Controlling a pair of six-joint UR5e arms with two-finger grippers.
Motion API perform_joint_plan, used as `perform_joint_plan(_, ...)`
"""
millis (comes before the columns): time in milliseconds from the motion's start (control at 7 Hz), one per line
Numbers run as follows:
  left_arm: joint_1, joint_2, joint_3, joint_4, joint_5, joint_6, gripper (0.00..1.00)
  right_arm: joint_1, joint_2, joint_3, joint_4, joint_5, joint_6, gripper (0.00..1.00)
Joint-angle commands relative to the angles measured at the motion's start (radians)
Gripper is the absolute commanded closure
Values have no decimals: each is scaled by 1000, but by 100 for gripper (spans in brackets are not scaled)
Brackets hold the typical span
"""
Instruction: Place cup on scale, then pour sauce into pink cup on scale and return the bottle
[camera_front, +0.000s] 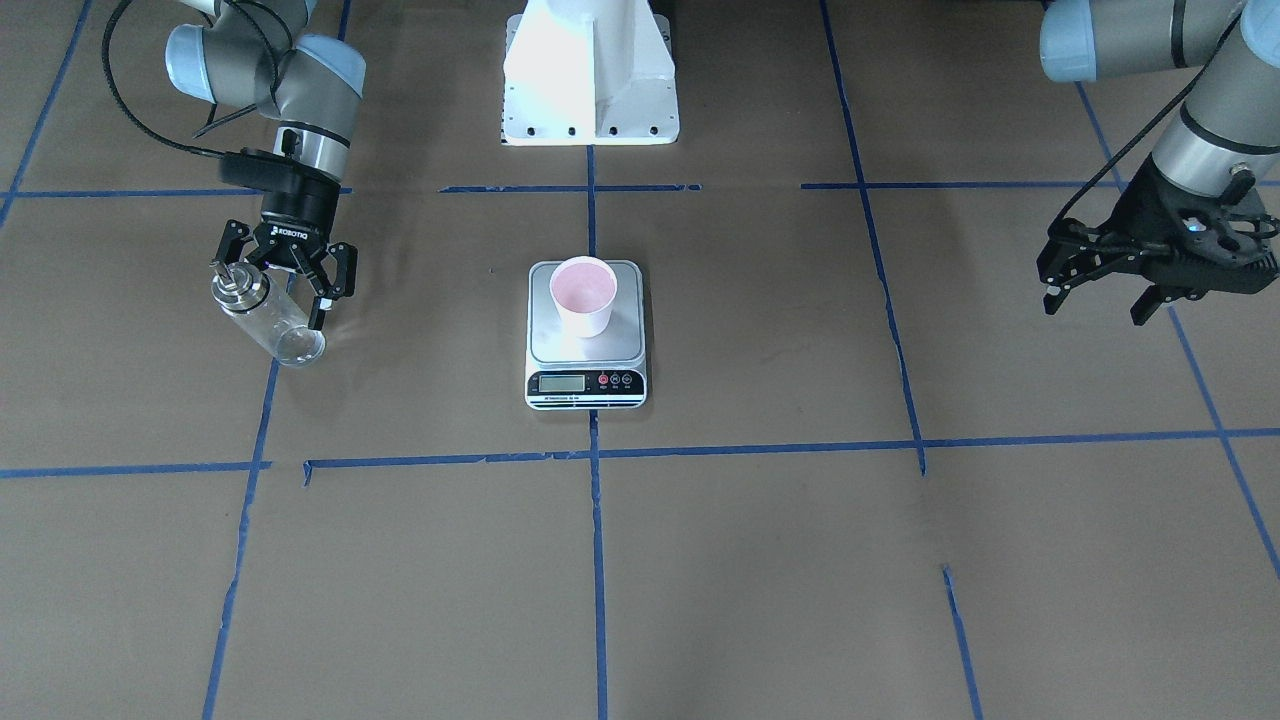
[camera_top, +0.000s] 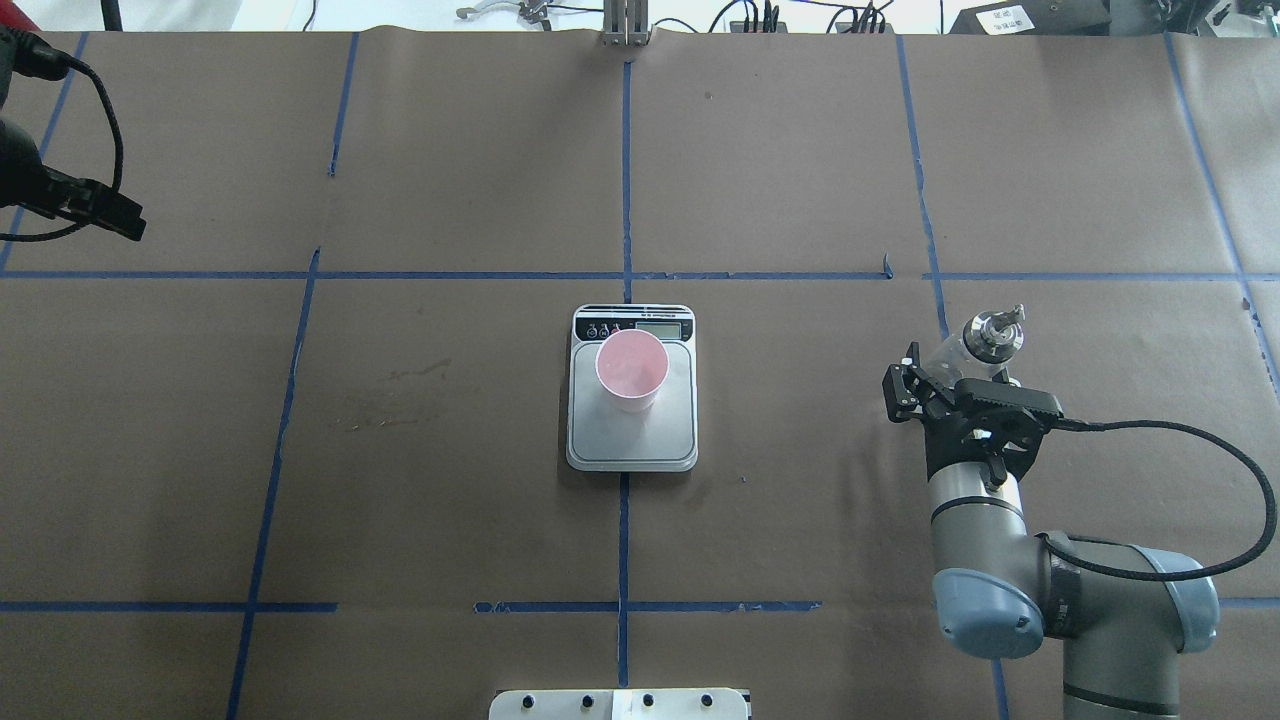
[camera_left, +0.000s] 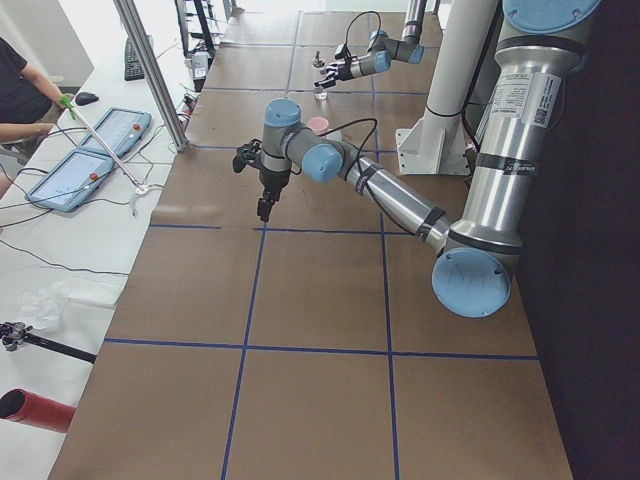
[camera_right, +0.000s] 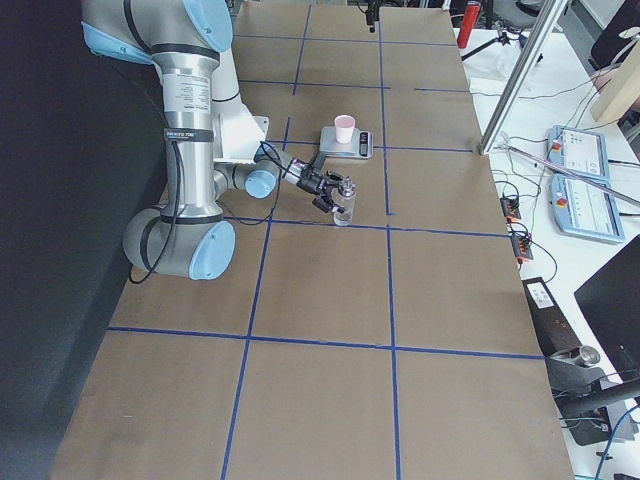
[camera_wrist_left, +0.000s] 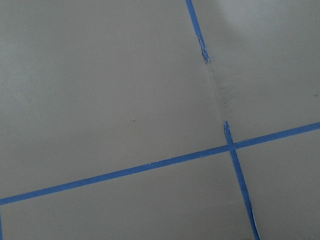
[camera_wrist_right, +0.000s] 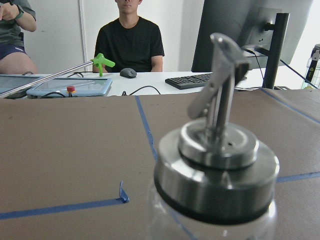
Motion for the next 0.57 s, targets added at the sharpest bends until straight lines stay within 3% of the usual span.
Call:
perform_joint_plan(0, 2, -5, 10, -2, 0, 0, 12, -54, -11, 14, 0, -26, 3, 0)
perform_joint_plan(429, 4, -11, 15, -2, -3, 2, 12, -166, -183, 190, 0, -51, 7, 0)
